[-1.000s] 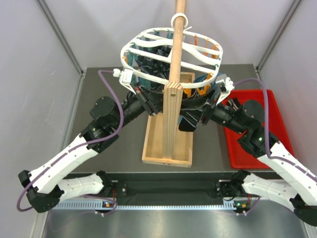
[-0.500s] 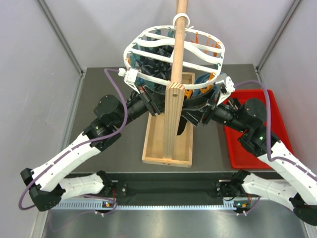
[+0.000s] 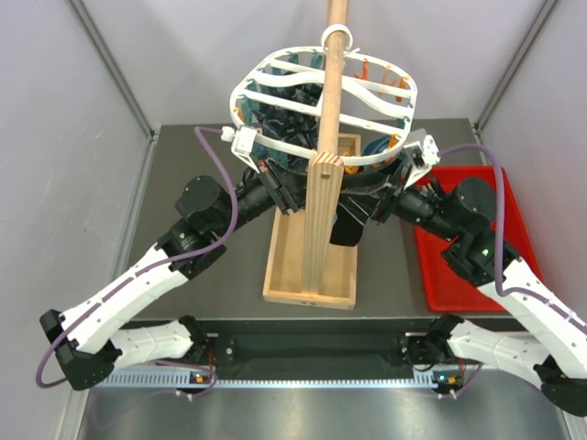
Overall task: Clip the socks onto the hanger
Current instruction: Open the clamp at the hanger.
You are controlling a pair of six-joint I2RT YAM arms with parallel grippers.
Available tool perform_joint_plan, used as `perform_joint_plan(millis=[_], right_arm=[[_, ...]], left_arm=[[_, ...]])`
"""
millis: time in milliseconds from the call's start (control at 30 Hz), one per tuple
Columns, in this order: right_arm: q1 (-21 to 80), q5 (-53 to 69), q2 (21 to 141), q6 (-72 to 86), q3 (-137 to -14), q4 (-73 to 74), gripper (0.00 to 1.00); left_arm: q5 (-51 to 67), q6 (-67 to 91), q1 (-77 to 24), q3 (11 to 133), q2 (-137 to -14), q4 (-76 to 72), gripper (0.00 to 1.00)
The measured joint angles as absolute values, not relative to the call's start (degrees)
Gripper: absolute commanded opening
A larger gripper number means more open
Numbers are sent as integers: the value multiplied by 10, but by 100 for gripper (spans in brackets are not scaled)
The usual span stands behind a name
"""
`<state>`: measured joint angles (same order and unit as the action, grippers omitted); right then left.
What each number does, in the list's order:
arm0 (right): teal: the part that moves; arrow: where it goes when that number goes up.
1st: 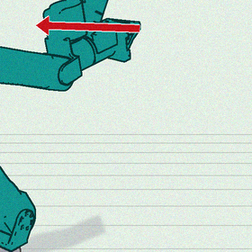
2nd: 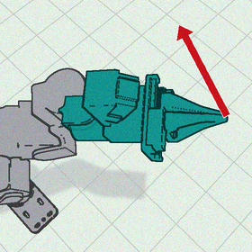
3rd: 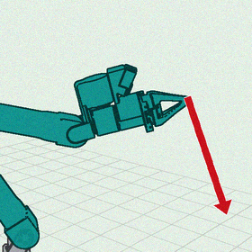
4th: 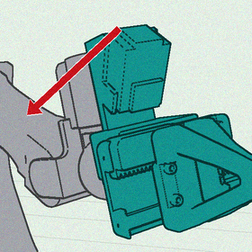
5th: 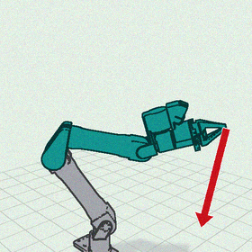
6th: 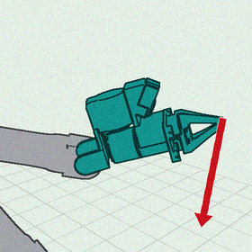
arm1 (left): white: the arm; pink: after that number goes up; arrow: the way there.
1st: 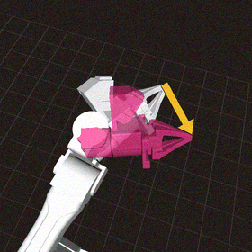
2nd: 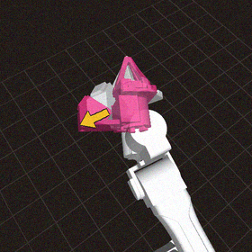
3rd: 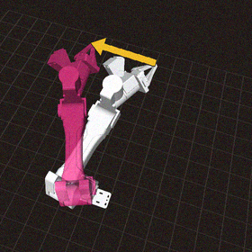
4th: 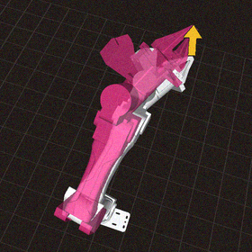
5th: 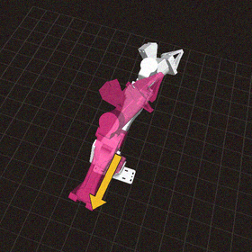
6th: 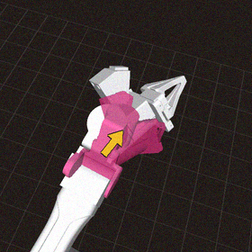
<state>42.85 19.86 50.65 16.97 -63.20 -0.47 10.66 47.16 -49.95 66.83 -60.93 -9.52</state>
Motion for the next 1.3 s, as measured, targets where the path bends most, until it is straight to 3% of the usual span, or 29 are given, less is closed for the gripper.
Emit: perform_joint_plan(millis=[200, 667, 733, 833, 867, 900, 1067, 1300], right_arm=[[426, 213, 522, 165, -651, -6, 43], [397, 276, 548, 135, -681, 13, 13], [394, 280, 548, 134, -681, 13, 0], [392, 284, 548, 133, -681, 13, 0], [392, 285, 548, 132, -681, 13, 0], [392, 286, 548, 131, -681, 13, 0], [392, 287, 548, 131, -679, 14, 0], [392, 286, 547, 139, -658, -5, 0]], left_arm=[[107, 477, -499, 667, -609, -96, 0], [106, 479, -497, 666, -609, -99, 0], [106, 479, -497, 666, -609, -99, 0], [106, 479, -497, 666, -609, -99, 0], [106, 479, -497, 666, -609, -99, 2], [106, 479, -497, 666, -609, -99, 16], [92, 483, -498, 658, -605, -98, 52], [43, 492, -502, 649, -593, -76, 58]])
